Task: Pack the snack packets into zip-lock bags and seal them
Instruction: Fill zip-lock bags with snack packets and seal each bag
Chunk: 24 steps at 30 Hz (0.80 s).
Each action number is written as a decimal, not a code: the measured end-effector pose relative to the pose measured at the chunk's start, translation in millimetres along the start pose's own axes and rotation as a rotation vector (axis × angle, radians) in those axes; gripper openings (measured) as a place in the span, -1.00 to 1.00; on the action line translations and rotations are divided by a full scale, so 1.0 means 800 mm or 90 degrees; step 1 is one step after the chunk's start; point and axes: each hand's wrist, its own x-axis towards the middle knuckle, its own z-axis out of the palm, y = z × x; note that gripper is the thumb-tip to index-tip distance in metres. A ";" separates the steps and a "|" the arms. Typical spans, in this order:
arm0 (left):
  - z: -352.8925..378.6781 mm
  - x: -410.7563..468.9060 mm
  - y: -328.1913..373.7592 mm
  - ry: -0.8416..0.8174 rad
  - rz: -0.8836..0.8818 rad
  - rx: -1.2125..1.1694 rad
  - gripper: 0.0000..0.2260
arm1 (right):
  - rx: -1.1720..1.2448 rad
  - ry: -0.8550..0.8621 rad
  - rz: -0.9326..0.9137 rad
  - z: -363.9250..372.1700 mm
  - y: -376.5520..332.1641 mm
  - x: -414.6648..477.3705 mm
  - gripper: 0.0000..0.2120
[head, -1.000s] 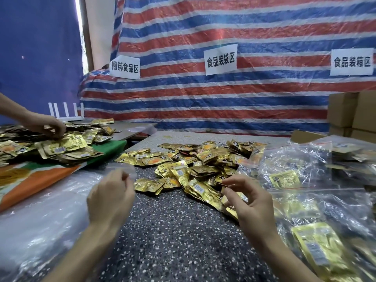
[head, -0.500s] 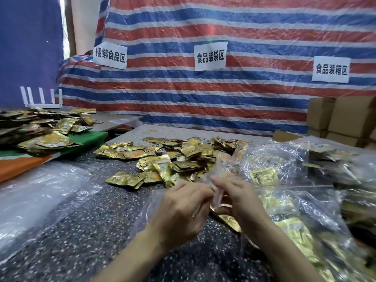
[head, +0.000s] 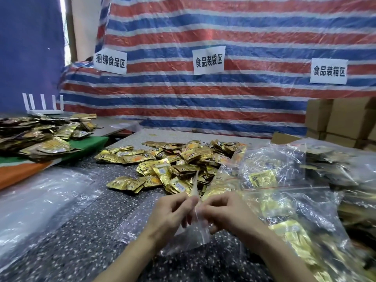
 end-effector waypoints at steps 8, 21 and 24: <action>-0.012 0.009 -0.011 0.133 -0.070 -0.136 -0.65 | 0.034 0.265 -0.024 -0.005 0.005 0.006 -0.69; -0.032 0.013 0.004 0.230 0.079 -0.172 -0.71 | -0.209 0.162 -0.407 0.000 -0.002 -0.009 -0.47; -0.030 0.012 0.010 0.212 0.058 -0.183 -0.71 | -0.347 0.068 -0.380 -0.001 0.003 -0.009 -0.67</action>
